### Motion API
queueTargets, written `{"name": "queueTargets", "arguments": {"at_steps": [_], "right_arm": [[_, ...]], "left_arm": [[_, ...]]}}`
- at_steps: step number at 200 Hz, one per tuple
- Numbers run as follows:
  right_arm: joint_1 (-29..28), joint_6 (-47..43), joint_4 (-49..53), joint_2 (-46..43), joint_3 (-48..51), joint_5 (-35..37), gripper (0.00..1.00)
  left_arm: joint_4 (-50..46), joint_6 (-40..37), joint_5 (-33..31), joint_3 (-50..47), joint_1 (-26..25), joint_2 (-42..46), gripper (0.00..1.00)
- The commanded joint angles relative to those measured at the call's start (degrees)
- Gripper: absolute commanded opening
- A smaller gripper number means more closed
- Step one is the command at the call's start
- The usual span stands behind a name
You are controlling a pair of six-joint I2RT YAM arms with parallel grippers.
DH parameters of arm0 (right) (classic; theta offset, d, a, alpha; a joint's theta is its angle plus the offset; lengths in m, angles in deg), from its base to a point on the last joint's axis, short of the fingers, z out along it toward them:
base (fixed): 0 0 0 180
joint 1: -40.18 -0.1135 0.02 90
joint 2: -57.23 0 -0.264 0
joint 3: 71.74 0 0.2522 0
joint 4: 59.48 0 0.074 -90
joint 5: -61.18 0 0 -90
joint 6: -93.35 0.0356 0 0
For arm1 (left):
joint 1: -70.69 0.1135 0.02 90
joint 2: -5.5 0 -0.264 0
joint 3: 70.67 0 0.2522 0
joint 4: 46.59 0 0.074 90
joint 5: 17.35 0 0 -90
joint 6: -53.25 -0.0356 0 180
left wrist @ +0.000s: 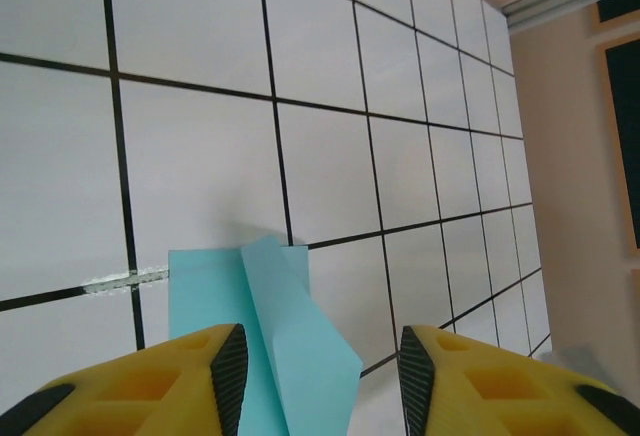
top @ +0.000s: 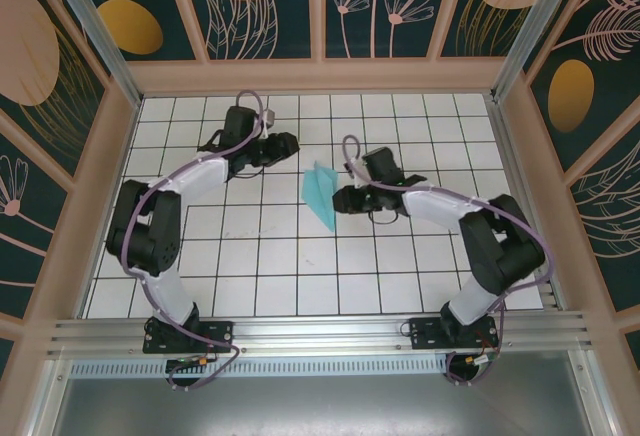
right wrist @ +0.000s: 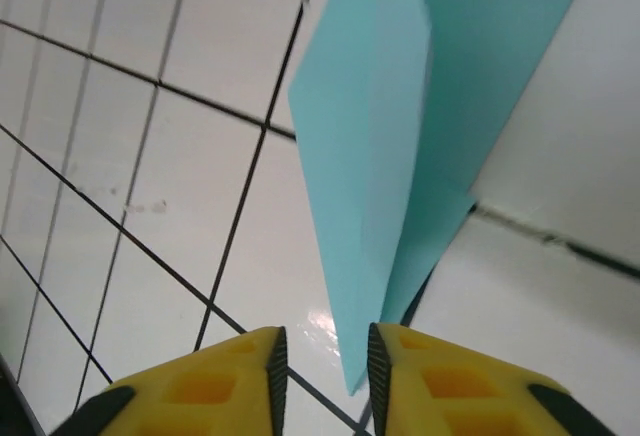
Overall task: Fold a paper plane with a square sheet of paper (fold left side to right side)
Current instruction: Fourth fold the wing at the center of the table.
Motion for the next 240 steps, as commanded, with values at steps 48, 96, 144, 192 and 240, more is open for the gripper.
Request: {"name": "queueTargets", "arguments": {"at_steps": [48, 96, 144, 192, 240], "right_arm": [[4.06, -1.51, -4.02, 5.81, -4.36, -5.94, 0.49], [3.07, -1.95, -4.35, 14.77, -10.92, -6.58, 0.39], [3.05, -2.73, -2.63, 18.49, -13.34, -4.50, 0.19], [3.08, -3.13, -0.96, 19.61, -13.51, -2.21, 0.12], [3.04, -3.00, -0.36, 20.69, -13.91, -0.94, 0.11]], "left_arm": [[5.62, 0.95, 4.55, -11.35, -0.44, 2.87, 0.49], [8.47, 2.20, 7.55, -9.67, -1.80, -2.05, 0.45], [8.07, 2.31, 8.96, -4.72, -5.04, -6.90, 0.44], [6.86, 2.42, 9.26, 2.21, -7.64, -14.16, 0.40], [5.72, 2.15, 9.63, 6.14, -8.59, -19.66, 0.39]]}}
